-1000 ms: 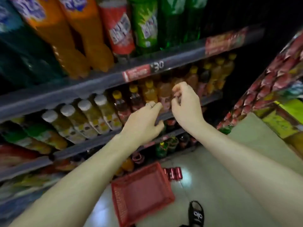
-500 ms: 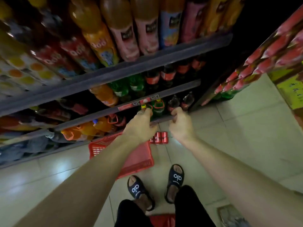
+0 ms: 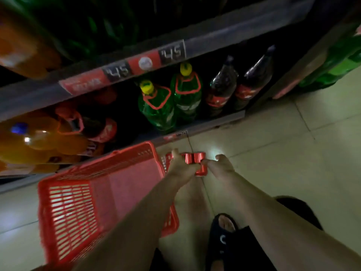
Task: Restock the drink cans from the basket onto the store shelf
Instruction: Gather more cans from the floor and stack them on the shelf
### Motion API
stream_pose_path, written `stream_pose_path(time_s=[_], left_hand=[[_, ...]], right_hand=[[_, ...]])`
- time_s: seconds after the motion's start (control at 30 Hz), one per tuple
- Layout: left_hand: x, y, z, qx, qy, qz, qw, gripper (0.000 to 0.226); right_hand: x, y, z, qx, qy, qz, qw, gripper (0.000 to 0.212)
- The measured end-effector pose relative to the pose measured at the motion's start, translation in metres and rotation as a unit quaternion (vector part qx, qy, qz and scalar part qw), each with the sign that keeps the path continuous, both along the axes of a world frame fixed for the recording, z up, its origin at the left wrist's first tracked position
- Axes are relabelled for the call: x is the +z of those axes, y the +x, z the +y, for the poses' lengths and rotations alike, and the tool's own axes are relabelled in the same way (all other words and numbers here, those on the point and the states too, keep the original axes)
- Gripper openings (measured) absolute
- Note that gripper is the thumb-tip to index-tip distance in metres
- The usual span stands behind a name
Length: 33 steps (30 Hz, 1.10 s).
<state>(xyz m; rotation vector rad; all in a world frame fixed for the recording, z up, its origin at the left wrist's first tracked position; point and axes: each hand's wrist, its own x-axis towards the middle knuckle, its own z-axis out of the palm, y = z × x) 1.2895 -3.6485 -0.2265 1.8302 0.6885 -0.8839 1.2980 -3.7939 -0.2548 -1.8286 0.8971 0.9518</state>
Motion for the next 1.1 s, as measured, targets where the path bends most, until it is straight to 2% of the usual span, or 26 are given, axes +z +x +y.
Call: stream_pose_path(time_s=[0.07, 0.17, 0.2, 0.23, 0.3, 0.33, 0.4, 0.47, 0.53, 0.57, 0.63, 0.67, 0.77, 0.8, 0.83, 0.93, 1.03, 1.1], left_hand=[[-0.054, 0.004, -0.001, 0.036, 0.017, 0.022, 0.999, 0.091], [-0.118, 0.015, -0.004, 0.082, 0.035, 0.038, 0.995, 0.092], [-0.138, 0.018, -0.004, 0.095, 0.044, 0.047, 0.993, 0.098], [-0.155, 0.020, -0.003, 0.105, 0.049, 0.058, 0.992, 0.110], [-0.225, 0.020, 0.008, 0.126, 0.065, 0.079, 0.987, 0.142], [-0.274, 0.018, 0.016, 0.137, 0.076, 0.097, 0.983, 0.152], [-0.307, 0.024, 0.017, 0.150, 0.066, 0.130, 0.978, 0.155], [-0.290, 0.030, 0.010, 0.159, 0.100, 0.133, 0.973, 0.149], [-0.237, 0.037, -0.001, 0.151, 0.128, 0.110, 0.974, 0.138], [-0.229, 0.037, -0.003, 0.161, 0.106, 0.116, 0.974, 0.119], [-0.233, 0.031, -0.005, 0.166, 0.036, 0.155, 0.973, 0.051], [-0.238, 0.024, -0.007, 0.159, 0.014, 0.175, 0.972, 0.034], [-0.236, 0.015, -0.017, 0.157, -0.042, 0.182, 0.970, 0.023], [-0.236, 0.014, -0.018, 0.162, -0.035, 0.176, 0.970, 0.023], [-0.235, 0.012, -0.020, 0.172, -0.048, 0.163, 0.970, 0.023], [-0.238, 0.007, -0.018, 0.182, -0.063, 0.161, 0.968, 0.048], [-0.240, 0.002, -0.017, 0.197, -0.061, 0.127, 0.970, 0.049], [-0.239, -0.001, -0.019, 0.216, -0.073, 0.113, 0.967, 0.046]], right_hand=[[-0.053, 0.006, 0.003, -0.033, 0.027, 0.018, 0.999, 0.066], [-0.117, 0.016, 0.008, -0.074, 0.048, 0.028, 0.996, 0.028], [-0.130, 0.017, 0.013, -0.084, 0.059, 0.022, 0.995, 0.029], [-0.149, 0.016, 0.015, -0.086, 0.065, 0.014, 0.994, 0.041], [-0.214, 0.010, 0.011, -0.091, 0.059, -0.007, 0.994, 0.082], [-0.241, 0.006, 0.009, -0.099, 0.059, -0.012, 0.993, 0.093], [-0.279, 0.002, 0.005, -0.128, 0.090, -0.021, 0.987, 0.095], [-0.247, 0.007, 0.010, -0.137, 0.102, -0.025, 0.985, 0.088], [-0.233, 0.010, 0.011, -0.138, 0.111, -0.024, 0.984, 0.071], [-0.233, 0.010, 0.009, -0.136, 0.113, -0.028, 0.984, 0.065], [-0.237, 0.010, 0.002, -0.141, 0.107, -0.034, 0.984, 0.069], [-0.239, 0.011, -0.003, -0.143, 0.111, -0.039, 0.983, 0.067], [-0.235, 0.012, -0.019, -0.135, 0.154, -0.031, 0.978, 0.027], [-0.234, 0.012, -0.026, -0.134, 0.174, -0.021, 0.975, 0.024], [-0.232, 0.012, -0.033, -0.125, 0.192, -0.013, 0.973, 0.028], [-0.231, 0.008, -0.047, -0.120, 0.242, 0.007, 0.963, 0.035], [-0.222, 0.006, -0.055, -0.154, 0.303, 0.074, 0.938, 0.028], [-0.218, 0.007, -0.059, -0.152, 0.320, 0.097, 0.930, 0.032]])
